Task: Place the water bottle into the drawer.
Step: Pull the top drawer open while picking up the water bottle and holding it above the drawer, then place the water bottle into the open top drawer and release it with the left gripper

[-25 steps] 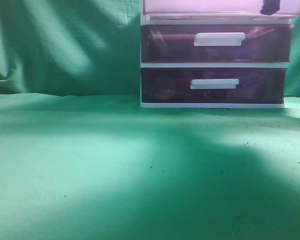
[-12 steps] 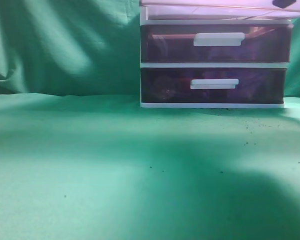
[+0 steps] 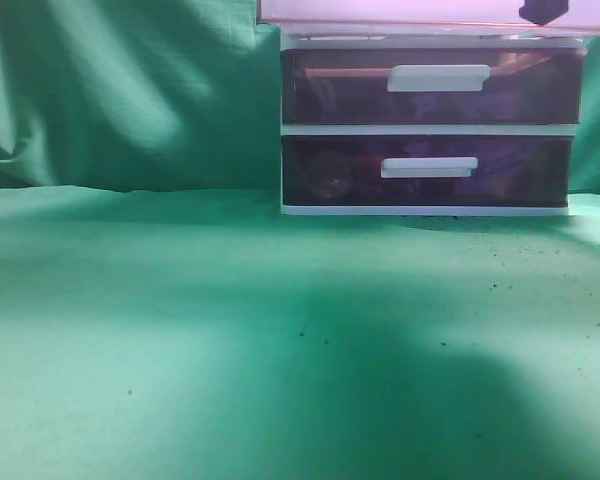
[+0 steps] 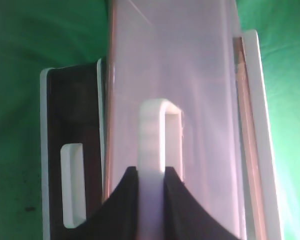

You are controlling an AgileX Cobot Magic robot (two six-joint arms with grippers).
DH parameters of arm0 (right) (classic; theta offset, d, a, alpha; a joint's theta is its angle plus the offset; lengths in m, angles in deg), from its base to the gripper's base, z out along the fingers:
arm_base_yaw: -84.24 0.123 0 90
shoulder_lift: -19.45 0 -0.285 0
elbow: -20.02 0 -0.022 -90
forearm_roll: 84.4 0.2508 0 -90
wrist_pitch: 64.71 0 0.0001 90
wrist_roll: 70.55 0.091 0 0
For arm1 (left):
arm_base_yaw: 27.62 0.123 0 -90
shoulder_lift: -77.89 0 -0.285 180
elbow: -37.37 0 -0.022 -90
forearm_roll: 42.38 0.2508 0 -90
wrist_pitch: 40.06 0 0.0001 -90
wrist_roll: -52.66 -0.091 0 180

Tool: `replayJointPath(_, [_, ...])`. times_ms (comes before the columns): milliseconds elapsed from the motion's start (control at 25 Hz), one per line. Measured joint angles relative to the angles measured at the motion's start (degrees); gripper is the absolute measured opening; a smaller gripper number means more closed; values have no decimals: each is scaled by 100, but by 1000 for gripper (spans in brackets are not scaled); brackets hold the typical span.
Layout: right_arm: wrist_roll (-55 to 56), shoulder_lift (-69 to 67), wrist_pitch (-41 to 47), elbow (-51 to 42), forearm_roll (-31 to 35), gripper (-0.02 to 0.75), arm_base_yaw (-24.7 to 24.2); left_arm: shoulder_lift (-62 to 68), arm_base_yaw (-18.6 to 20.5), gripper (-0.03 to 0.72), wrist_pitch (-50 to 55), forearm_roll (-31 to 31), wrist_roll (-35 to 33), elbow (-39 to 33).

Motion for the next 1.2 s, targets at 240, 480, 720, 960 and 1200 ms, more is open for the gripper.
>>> replayJointPath(240, [-353, 0, 44, 0, 78, 106, 0, 372, 0, 312, 11, -701, -795, 1030])
replayJointPath(480, [-469, 0, 52, 0, 89, 106, 0, 1395, -11, 312, 106, -893, -884, 2145])
replayJointPath(720, [-479, 0, 52, 0, 89, 106, 0, 2643, -491, 312, 63, -1016, -1306, 3524])
replayJointPath(960, [-481, 0, 57, 0, 110, 106, 0, 3883, -1033, 312, -571, -1081, -1848, 4565])
replayJointPath(1200, [-481, 0, 66, 0, 155, 106, 0, 4811, -1087, 312, -766, -1123, -2054, 4792])
